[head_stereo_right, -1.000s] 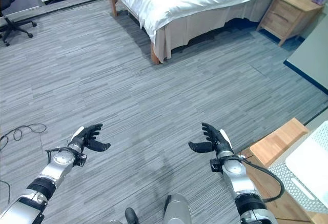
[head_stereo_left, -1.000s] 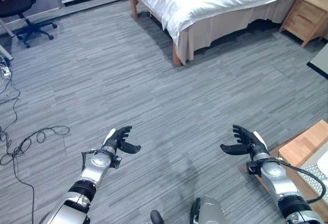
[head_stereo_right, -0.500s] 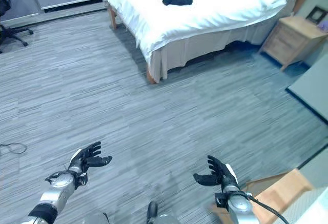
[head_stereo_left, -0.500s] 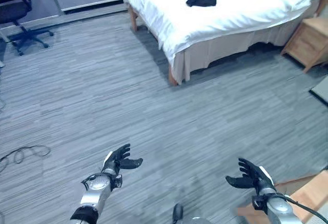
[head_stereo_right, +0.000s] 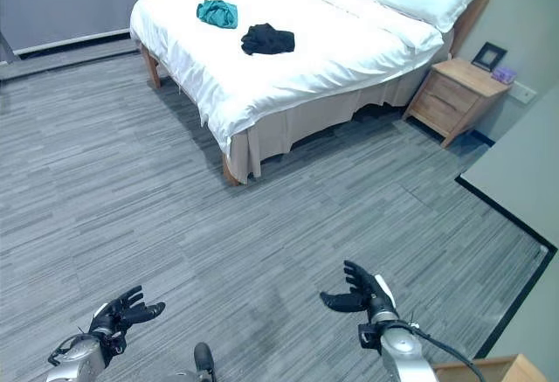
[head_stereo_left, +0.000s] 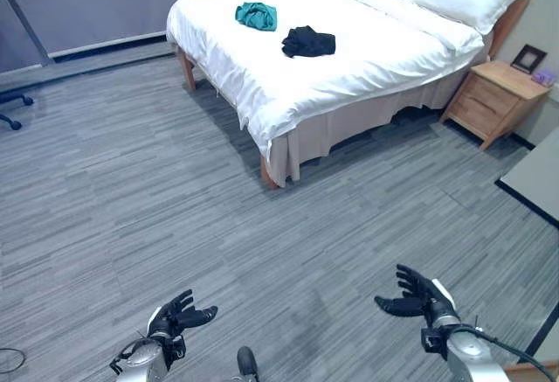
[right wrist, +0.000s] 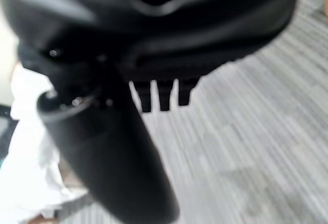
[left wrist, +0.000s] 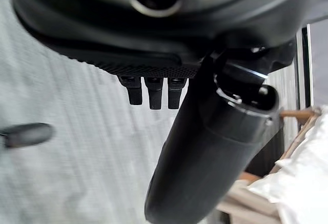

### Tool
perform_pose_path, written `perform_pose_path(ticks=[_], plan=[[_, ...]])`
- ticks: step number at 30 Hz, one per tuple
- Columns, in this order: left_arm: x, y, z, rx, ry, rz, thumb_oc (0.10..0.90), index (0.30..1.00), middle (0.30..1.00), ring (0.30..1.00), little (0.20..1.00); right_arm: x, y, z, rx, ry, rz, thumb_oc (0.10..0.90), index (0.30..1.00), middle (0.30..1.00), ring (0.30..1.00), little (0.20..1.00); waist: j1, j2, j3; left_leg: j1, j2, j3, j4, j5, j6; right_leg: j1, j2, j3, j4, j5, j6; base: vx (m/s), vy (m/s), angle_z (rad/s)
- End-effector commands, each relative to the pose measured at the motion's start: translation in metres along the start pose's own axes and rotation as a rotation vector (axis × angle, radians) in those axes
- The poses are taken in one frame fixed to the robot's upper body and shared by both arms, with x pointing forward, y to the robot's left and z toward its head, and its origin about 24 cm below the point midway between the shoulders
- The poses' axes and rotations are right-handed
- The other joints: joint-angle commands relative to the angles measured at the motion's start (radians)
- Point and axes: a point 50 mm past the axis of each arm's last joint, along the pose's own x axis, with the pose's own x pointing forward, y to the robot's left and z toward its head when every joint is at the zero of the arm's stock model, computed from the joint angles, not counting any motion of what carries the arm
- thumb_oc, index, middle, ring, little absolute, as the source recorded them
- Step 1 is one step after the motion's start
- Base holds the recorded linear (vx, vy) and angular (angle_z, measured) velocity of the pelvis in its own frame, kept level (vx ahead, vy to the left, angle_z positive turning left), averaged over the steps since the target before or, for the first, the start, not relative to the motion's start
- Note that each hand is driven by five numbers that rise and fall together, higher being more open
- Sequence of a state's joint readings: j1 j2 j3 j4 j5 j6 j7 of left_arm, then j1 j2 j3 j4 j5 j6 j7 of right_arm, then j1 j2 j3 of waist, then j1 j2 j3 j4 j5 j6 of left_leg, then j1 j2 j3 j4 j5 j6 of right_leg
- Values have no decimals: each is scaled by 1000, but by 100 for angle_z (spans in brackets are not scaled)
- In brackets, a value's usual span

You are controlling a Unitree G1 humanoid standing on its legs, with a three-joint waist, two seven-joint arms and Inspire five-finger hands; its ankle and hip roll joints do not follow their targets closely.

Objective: Pick up bed clothes into laundry basket.

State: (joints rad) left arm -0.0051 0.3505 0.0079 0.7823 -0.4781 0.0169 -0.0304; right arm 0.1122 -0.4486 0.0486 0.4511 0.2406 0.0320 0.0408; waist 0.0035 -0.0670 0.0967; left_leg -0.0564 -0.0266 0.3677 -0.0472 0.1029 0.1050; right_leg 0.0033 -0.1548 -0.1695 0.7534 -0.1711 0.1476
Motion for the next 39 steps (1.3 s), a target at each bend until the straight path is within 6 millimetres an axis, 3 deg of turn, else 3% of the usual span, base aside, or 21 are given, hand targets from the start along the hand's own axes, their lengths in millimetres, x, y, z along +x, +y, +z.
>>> perform_pose_path(ticks=[1,8,9,14,15,16,17,18,19,20,21,22,24,26,28,31,34,36,37,38,39], plan=[[2,4,67,-22,-268,-2,800,900,900,900,900,13,-20,78,-33,-298,-69,800,900,900,900,900,11,46,67,78,95,59,84,6,-97,-80,-51,-26,-139,390,34,402,195,47],[2,-6,75,-23,-305,-38,800,900,900,900,900,7,-29,59,-11,-247,-101,800,900,900,900,900,-87,52,71,243,62,-13,58,-83,-132,-203,-5,-24,-494,326,19,504,-15,40],[4,-16,82,-23,-333,-64,800,900,900,900,900,3,-32,48,12,-215,-118,800,900,900,900,900,-136,48,47,337,67,-49,43,-104,-171,-269,16,32,-720,372,47,584,-129,52],[4,-29,94,-32,-386,-84,800,900,900,900,900,-3,-39,37,22,-187,-146,800,900,900,900,900,-187,64,19,431,103,-109,62,-94,-215,-305,25,-13,-780,441,73,640,-215,41],[3,-33,93,-59,-393,-105,800,900,900,900,900,-7,-40,32,32,-178,-142,800,900,900,900,900,-196,78,7,440,151,-135,147,-13,-251,-276,45,-16,-726,428,45,342,-186,55],[3,-33,93,-59,-393,-104,800,900,900,900,900,-7,-40,32,32,-179,-141,800,900,900,900,900,-198,76,6,438,149,-138,146,-11,-251,-277,42,-17,-727,429,45,495,-320,48],[3,-36,92,-87,-388,-105,800,900,900,900,900,-8,-42,30,37,-176,-156,800,900,900,900,900,-206,83,1,402,198,-154,264,110,-272,-261,63,-10,-706,414,13,484,-560,29],[4,-42,99,-161,-402,-113,800,900,900,900,900,-11,-45,31,53,-191,-188,800,900,900,900,900,-195,55,14,242,302,-115,633,304,-314,-169,82,-39,-712,347,-74,485,-563,38],[4,-42,99,-161,-402,-114,800,900,900,900,900,-11,-45,31,53,-191,-189,800,900,900,900,900,-201,60,11,229,310,-126,647,299,-318,-172,86,-47,-712,346,-77,457,-634,36],[3,-48,103,-192,-420,-127,800,900,900,900,900,-11,-45,35,96,-220,-206,800,900,900,900,900,-161,25,45,114,315,-133,835,335,-319,-110,87,-46,-720,310,-117,113,-217,29],[3,-48,104,-191,-421,-128,800,900,900,900,900,-11,-46,35,98,-220,-207,800,900,900,900,900,-166,32,46,98,325,-146,854,328,-321,-113,94,-55,-719,310,-120,404,-493,6],[4,-50,102,-295,-427,-101,800,900,900,900,900,-7,-42,38,155,-236,-230,800,900,900,900,900,-108,-12,87,-13,350,-194,1133,287,-323,-35,105,-42,-716,237,-162,325,-343,-28],[5,-49,98,-371,-413,-75,800,900,900,900,900,-3,-40,48,156,-261,-222,800,900,900,900,900,-75,-49,114,-174,332,-263,1290,231,-285,-14,89,-34,-715,234,-183,264,-239,-38],[6,-40,93,-427,-405,-26,800,900,900,900,900,-1,-36,57,128,-289,-190,800,900,900,900,900,-49,-65,114,-253,344,-304,1246,213,-275,6,93,-14,-706,223,-178,293,-23,-60],[5,-32,93,-468,-418,5,800,900,900,900,900,-3,-36,56,110,-287,-186,800,900,900,900,900,-37,-71,106,-268,398,-303,1063,241,-282,24,84,-2,-691,195,-167,369,104,-83],[5,-24,99,-542,-453,37,800,900,900,900,900,-7,-39,45,126,-261,-209,800,900,900,900,900,-47,-35,85,-154,473,-179,493,320,-319,56,73,8,-678,142,-114,426,323,-70],[6,-27,96,-573,-445,43,800,900,900,900,900,-13,-43,32,119,-224,-230,800,900,900,900,900,-59,6,53,-70,390,-95,119,281,-329,94,58,4,-680,115,-69,445,369,-1],[8,-31,98,-584,-446,38,800,900,900,900,900,-16,-48,26,125,-208,-258,800,900,900,900,900,-78,12,30,-75,346,16,58,256,-319,151,54,-15,-702,97,-62,346,178,15],[8,-31,98,-584,-446,38,800,900,900,900,900,-16,-48,26,124,-208,-258,800,900,900,900,900,-76,8,29,-69,340,21,53,255,-317,154,48,-14,-705,97,-59,396,326,30],[8,-33,93,-549,-429,44,800,900,900,900,900,-16,-51,30,94,-214,-285,800,900,900,900,900,-80,16,-2,-48,303,25,13,168,-268,173,26,-20,-711,78,-38,381,360,35],[9,-35,91,-554,-419,40,800,900,900,900,900,-17,-52,29,117,-217,-301,800,900,900,900,900,-87,13,-5,-52,291,25,48,160,-267,188,7,-36,-706,80,-31,487,447,-4]])
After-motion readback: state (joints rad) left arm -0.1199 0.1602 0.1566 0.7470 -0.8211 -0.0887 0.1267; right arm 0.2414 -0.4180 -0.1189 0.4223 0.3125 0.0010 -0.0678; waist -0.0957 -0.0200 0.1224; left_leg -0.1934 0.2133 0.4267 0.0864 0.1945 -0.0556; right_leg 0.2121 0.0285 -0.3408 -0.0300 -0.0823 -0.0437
